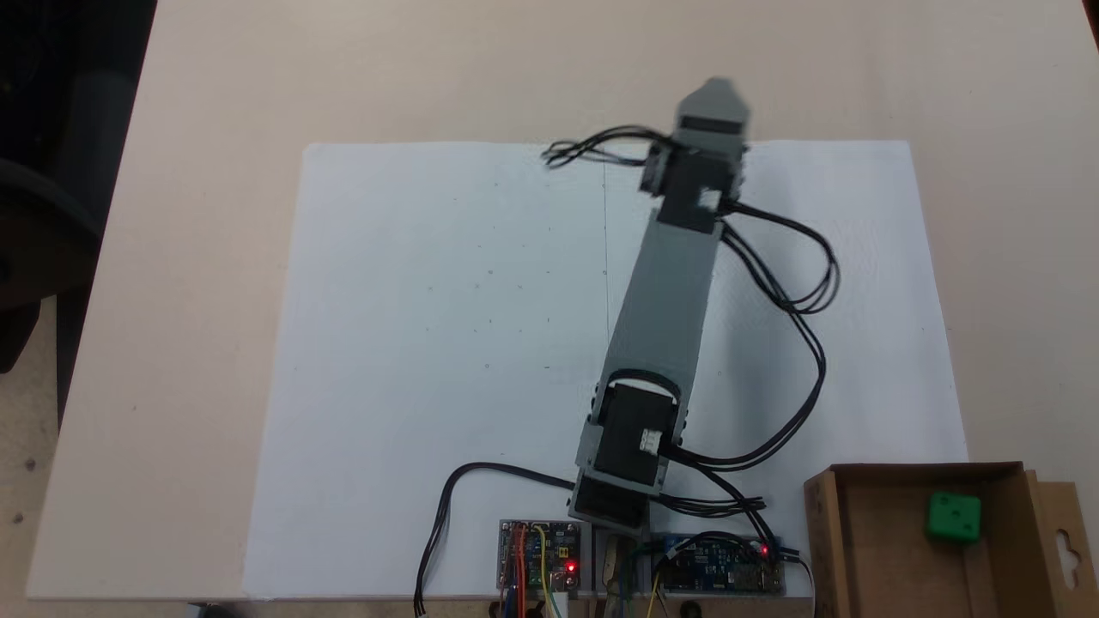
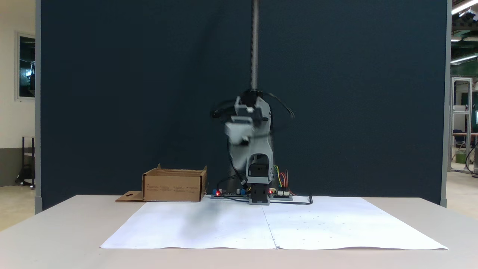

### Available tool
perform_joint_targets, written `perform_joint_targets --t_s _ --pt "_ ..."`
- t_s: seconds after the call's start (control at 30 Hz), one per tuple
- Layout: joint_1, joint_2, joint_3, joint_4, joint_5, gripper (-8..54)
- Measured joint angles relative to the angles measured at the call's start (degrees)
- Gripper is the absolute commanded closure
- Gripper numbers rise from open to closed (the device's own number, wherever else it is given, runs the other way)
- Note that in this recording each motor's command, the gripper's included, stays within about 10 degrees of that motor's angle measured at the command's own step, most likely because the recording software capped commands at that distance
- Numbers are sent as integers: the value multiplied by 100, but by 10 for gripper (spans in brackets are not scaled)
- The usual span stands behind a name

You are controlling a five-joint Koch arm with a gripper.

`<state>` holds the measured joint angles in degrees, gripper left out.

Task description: Grasp a green dice and put it in the bin.

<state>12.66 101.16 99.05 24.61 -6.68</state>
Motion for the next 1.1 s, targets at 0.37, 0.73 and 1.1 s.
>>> perform_joint_targets --t_s 0.37,0.73,1.1 --pt "-817 1336 3480 -2303 35 15" --pt "-923 2725 5317 -4333 35 14" --pt "-791 2786 6381 -6302 35 9"
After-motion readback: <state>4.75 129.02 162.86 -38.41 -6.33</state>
